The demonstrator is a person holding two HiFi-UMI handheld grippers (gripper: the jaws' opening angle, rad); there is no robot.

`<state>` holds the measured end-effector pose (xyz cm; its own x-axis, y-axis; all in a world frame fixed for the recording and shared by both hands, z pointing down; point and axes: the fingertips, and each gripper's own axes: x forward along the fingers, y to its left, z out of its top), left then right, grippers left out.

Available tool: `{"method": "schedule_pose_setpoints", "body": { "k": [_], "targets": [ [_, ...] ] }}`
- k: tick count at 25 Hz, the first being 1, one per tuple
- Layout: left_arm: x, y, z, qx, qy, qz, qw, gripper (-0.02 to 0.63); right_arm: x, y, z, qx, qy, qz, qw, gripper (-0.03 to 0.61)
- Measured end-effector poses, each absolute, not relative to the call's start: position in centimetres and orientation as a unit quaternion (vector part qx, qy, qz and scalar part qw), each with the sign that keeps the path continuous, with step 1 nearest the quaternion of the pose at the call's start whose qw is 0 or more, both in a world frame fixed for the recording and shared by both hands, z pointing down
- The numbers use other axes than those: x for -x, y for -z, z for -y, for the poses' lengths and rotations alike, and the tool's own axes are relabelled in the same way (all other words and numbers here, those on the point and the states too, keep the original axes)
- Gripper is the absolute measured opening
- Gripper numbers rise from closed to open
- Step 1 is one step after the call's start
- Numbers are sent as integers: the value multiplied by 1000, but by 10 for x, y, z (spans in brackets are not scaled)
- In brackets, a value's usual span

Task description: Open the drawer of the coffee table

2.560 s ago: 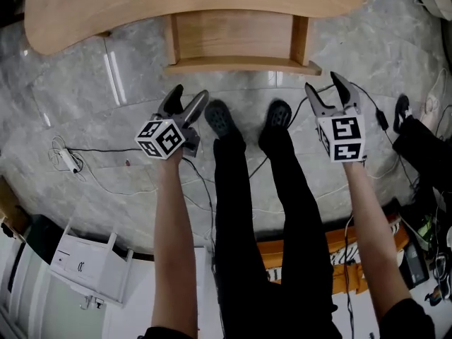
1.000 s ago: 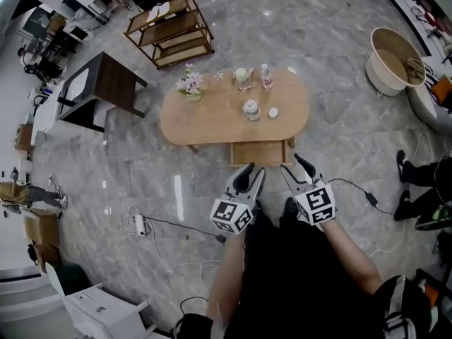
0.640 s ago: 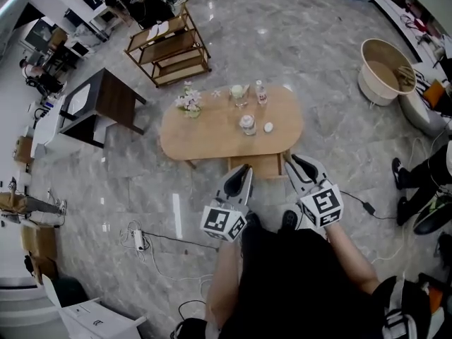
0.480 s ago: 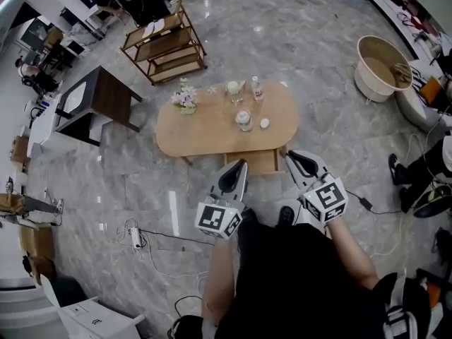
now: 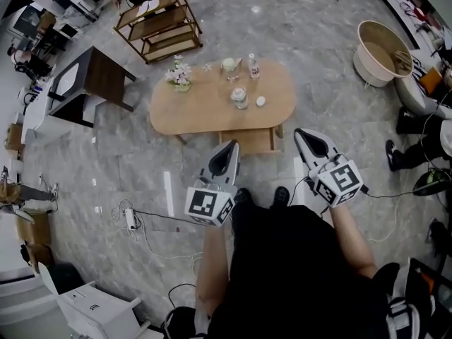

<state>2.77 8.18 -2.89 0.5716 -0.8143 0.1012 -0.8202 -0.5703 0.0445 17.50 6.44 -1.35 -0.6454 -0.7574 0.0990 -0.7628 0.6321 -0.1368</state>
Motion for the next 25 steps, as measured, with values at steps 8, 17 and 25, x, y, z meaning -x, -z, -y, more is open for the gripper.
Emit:
{"method": "schedule_pose_setpoints", "body": {
  "k": [8,17,25],
  "targets": [
    [-27,25,-87,-878,-50,473,46,15,-178,15,-69,-421,-63,904,48,12],
    [-23,21,-92,-872,-57,482,55,15,-183,15,-73,-422,-63,903,56,12],
    [-25,20,-85,-870,-58,486,61,15,-190,16,-67,-425,-64,901,53,12]
  ]
}}
